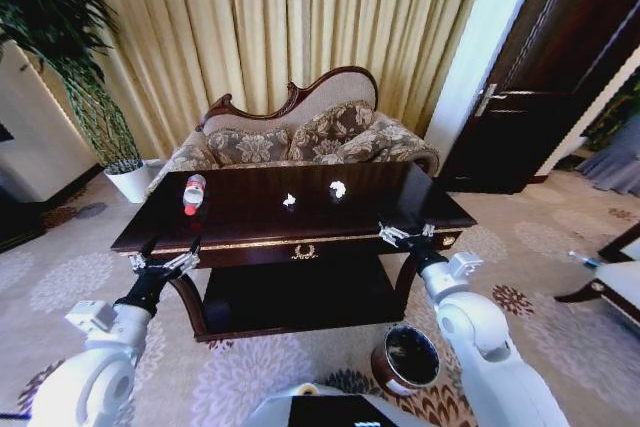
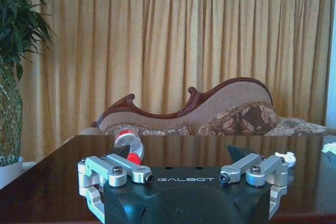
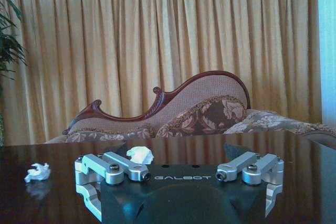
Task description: Move to the front of the table and place the trash on the table into the trash bin.
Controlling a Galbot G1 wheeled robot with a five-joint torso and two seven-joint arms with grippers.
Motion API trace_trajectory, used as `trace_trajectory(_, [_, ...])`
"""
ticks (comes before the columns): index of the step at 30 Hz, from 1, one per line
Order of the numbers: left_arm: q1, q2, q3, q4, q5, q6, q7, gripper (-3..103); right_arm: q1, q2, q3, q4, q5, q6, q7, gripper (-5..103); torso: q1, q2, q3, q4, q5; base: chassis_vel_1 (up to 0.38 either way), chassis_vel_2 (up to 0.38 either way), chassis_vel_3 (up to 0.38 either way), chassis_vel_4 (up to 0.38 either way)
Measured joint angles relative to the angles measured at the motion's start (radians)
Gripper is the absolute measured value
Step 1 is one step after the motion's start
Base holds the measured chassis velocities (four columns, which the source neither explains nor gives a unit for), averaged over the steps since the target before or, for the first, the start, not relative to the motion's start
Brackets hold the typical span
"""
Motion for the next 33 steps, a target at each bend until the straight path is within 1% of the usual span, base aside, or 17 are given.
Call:
trace_trajectory(9, [-0.001,-0.001,0.003,0.004,0.000,-0.002,0.001,100,0.004,-0.010,-0.004,-0.005,0.005,0.001,0.004,100,0.001,-0.001,0.000,-0.0001,-0.0001,-0.120,0.112,0.106,-0.123])
trace_trajectory(12, [-0.002,-0.001,0.005,0.004,0.001,-0.002,0.001,100,0.014,-0.027,-0.012,-0.019,0.028,-0.003,0.015,100,0.001,-0.001,0.000,0.0000,-0.0001,-0.006,0.017,0.002,-0.010])
trace_trajectory(14, [-0.001,-0.001,0.004,0.004,0.001,-0.002,-0.001,100,0.038,-0.063,-0.025,-0.041,0.063,-0.029,0.051,100,0.000,0.000,0.000,-0.0001,0.0000,0.000,0.000,0.000,0.000])
trace_trajectory(15, [-0.001,-0.001,0.004,0.004,0.001,-0.002,-0.001,100,0.038,-0.063,-0.025,-0.041,0.063,-0.029,0.051,100,0.000,0.000,0.000,-0.0001,0.0000,0.000,0.000,0.000,0.000])
trace_trajectory(18, [0.002,0.000,-0.003,0.003,0.001,-0.003,-0.002,100,0.107,-0.121,-0.053,-0.088,0.113,-0.099,0.137,100,0.000,0.000,0.000,-0.0001,0.0002,0.000,0.000,0.000,0.000])
trace_trajectory(19, [0.002,0.000,-0.003,0.003,0.001,-0.003,-0.002,100,0.107,-0.121,-0.053,-0.088,0.113,-0.099,0.137,100,0.000,0.000,0.000,-0.0001,0.0002,0.000,0.000,0.000,0.000])
trace_trajectory(20, [0.003,0.000,-0.005,0.003,0.001,-0.004,-0.003,100,0.156,-0.148,-0.070,-0.113,0.143,-0.130,0.168,100,0.000,0.000,0.000,-0.0001,0.0003,0.000,0.000,0.000,0.000])
trace_trajectory(22, [0.004,-0.002,-0.005,0.005,0.001,-0.004,-0.004,100,0.241,-0.183,-0.110,-0.155,0.186,-0.160,0.219,100,0.000,0.000,0.000,0.0003,0.0000,0.000,0.000,0.000,0.000])
trace_trajectory(23, [0.004,-0.002,-0.005,0.005,0.001,-0.004,-0.004,100,0.241,-0.183,-0.110,-0.155,0.186,-0.160,0.219,100,0.000,0.000,0.000,0.0003,0.0000,0.000,0.000,0.000,0.000])
trace_trajectory(26, [0.008,-0.012,-0.006,0.004,0.005,-0.005,-0.005,100,0.361,-0.212,-0.186,-0.197,0.257,-0.205,0.286,100,0.001,0.000,0.000,0.0002,-0.0004,0.000,0.000,0.000,0.000])
trace_trajectory(27, [0.008,-0.012,-0.006,0.004,0.005,-0.005,-0.005,100,0.361,-0.212,-0.186,-0.197,0.257,-0.205,0.286,100,0.001,0.000,0.000,0.0002,-0.0004,0.000,0.000,0.000,0.000])
trace_trajectory(29, [0.016,-0.019,-0.011,0.001,0.008,-0.005,-0.005,100,0.441,-0.215,-0.260,-0.216,0.321,-0.245,0.345,100,0.000,0.000,0.000,0.0001,-0.0001,0.000,0.000,0.000,0.000])
trace_trajectory(30, [0.016,-0.019,-0.011,0.001,0.008,-0.005,-0.005,100,0.441,-0.215,-0.260,-0.216,0.321,-0.245,0.345,100,0.000,0.000,0.000,0.0001,-0.0001,0.000,0.000,0.000,0.000])
trace_trajectory(32, [0.021,-0.024,-0.016,0.000,0.011,-0.006,-0.005,100,0.512,-0.206,-0.340,-0.248,0.346,-0.261,0.375,100,0.000,0.000,0.000,-0.0001,0.0001,0.000,0.000,0.000,0.000])
trace_trajectory(33, [0.021,-0.024,-0.016,0.000,0.011,-0.006,-0.005,100,0.512,-0.206,-0.340,-0.248,0.346,-0.261,0.375,100,0.000,0.000,0.000,-0.0001,0.0001,0.000,0.000,0.000,0.000])
